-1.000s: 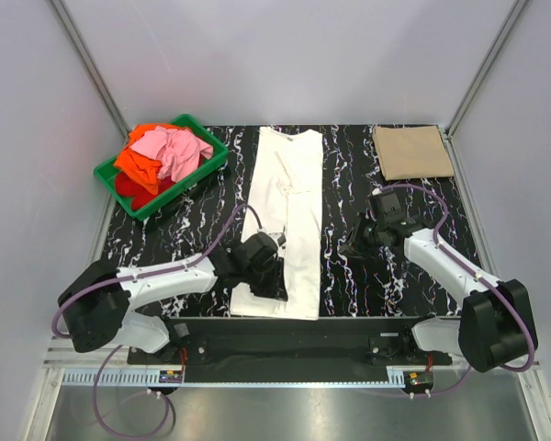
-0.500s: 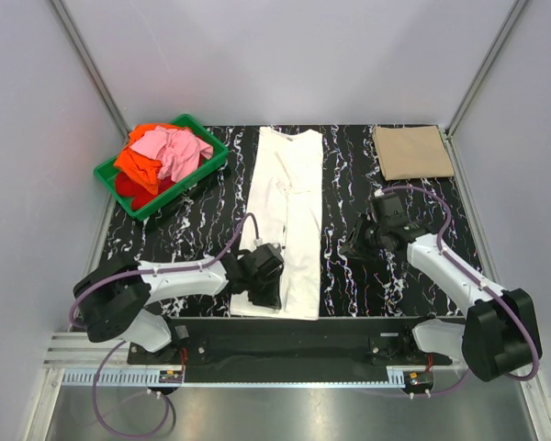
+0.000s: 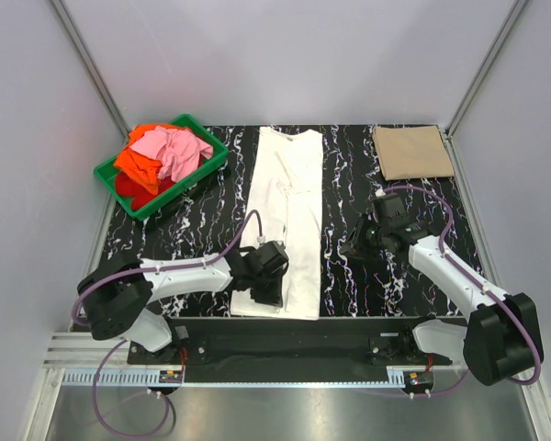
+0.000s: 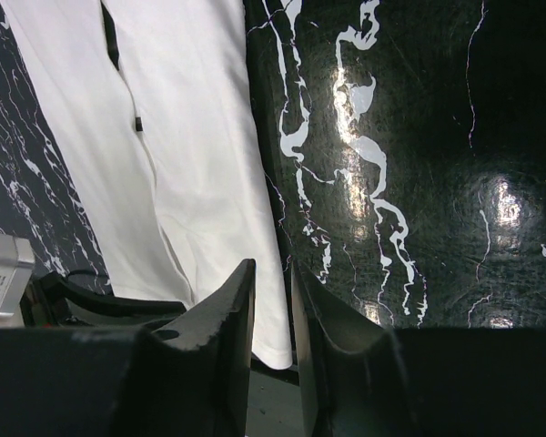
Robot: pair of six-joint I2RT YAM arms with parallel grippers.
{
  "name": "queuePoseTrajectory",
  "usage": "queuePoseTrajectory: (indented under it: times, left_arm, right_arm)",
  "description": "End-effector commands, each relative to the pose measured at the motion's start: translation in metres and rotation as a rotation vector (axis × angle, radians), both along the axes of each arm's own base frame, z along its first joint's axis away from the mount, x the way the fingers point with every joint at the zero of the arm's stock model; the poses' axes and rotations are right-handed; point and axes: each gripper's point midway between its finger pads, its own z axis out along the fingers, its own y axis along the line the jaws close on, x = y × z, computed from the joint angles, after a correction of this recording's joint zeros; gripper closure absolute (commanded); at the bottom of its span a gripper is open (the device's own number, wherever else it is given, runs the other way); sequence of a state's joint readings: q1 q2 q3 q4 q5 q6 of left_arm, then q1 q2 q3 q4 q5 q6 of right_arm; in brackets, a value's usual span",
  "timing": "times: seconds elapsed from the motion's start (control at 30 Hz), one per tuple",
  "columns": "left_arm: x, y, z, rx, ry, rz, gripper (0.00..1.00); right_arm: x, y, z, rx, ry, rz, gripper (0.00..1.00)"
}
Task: Fold and stack the t-shirts
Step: Fold the tshirt
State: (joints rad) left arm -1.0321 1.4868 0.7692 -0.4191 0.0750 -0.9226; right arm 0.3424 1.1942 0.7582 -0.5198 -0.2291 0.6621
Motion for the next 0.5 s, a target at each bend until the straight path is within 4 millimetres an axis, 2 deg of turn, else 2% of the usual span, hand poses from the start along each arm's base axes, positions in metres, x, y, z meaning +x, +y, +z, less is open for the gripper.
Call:
queuePoseTrajectory:
  times: [0.0, 0.1, 0.27, 0.47]
  left_arm:
    - [0.015, -0.017, 0.040, -0.074, -0.084, 0.002, 0.75]
    - [0.016, -0.020, 0.050, -0.100, -0.093, 0.008, 0.75]
    - [0.013, -0.014, 0.031, -0.052, -0.062, 0.020, 0.79]
    - [0.013, -0.017, 0.024, -0.043, -0.055, 0.023, 0.80]
  right_arm:
    - [0.002, 0.004, 0.007, 0.014, -0.037, 0.010, 0.70]
    - [0.002, 0.003, 0.006, 0.009, -0.039, 0.008, 0.70]
    - [0.001, 0.003, 0.007, 0.009, -0.040, 0.013, 0.69]
    - [0.000, 0.002, 0.007, 0.011, -0.045, 0.011, 0.69]
